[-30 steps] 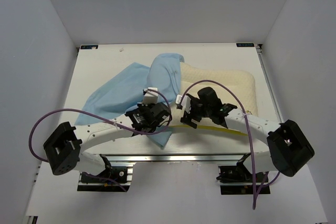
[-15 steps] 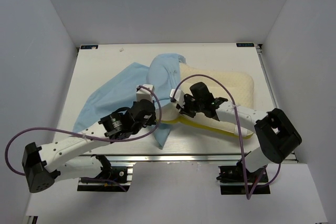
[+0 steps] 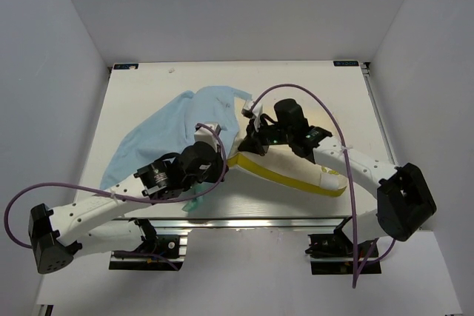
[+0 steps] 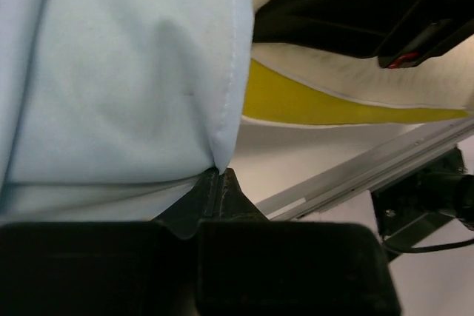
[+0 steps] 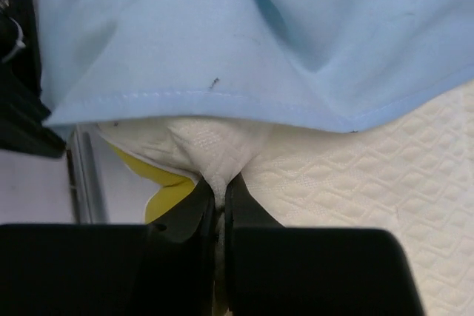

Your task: Put the pillow into the pillowcase

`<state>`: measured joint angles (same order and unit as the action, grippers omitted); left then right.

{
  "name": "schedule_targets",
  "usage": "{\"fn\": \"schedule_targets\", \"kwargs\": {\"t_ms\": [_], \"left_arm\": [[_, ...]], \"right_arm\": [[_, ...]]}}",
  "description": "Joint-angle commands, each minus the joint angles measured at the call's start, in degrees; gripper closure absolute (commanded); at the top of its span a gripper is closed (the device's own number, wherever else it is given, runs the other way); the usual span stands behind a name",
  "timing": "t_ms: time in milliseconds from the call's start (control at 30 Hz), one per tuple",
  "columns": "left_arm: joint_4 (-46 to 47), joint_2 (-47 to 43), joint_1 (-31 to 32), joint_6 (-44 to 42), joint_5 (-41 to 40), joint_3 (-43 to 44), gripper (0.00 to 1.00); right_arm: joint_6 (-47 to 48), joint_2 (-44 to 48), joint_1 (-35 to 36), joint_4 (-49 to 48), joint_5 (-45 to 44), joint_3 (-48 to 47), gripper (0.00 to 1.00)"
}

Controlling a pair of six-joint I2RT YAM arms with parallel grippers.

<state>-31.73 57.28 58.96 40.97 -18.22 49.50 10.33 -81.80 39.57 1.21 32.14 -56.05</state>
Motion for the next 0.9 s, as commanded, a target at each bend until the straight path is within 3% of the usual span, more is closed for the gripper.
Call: {"fn": "schedule_targets", "kwargs": {"t_ms": [0, 300, 467, 600, 867], "left_arm": [[2.0, 1.3, 1.3, 1.0, 3.5, 5.2, 1.0], [3.6, 5.2, 2.9, 2.6, 5.4, 13.1, 1.0], [3.9, 4.8, 3.0, 4.2, 4.6, 14.9, 1.0], [6.3, 9.3, 3.0, 4.0, 6.6, 17.2, 1.0], [12.7, 18.7, 4.7, 3.8, 11.1, 22.2, 1.0]], "right_arm": [[-9.4, 4.0, 0.4, -12.2, 2.6, -2.0, 1.0], [-20.0, -1.1, -1.2, -17.9, -8.9, -4.7, 1.0], [-27.6, -0.8, -8.1, -24.4, -7.5, -4.7, 1.0], [-30.4, -0.4, -11.4, -23.8, -3.4, -9.3, 1.0], [-29.6, -0.7, -6.4, -22.7, 2.9, -7.1, 1.0]]}}
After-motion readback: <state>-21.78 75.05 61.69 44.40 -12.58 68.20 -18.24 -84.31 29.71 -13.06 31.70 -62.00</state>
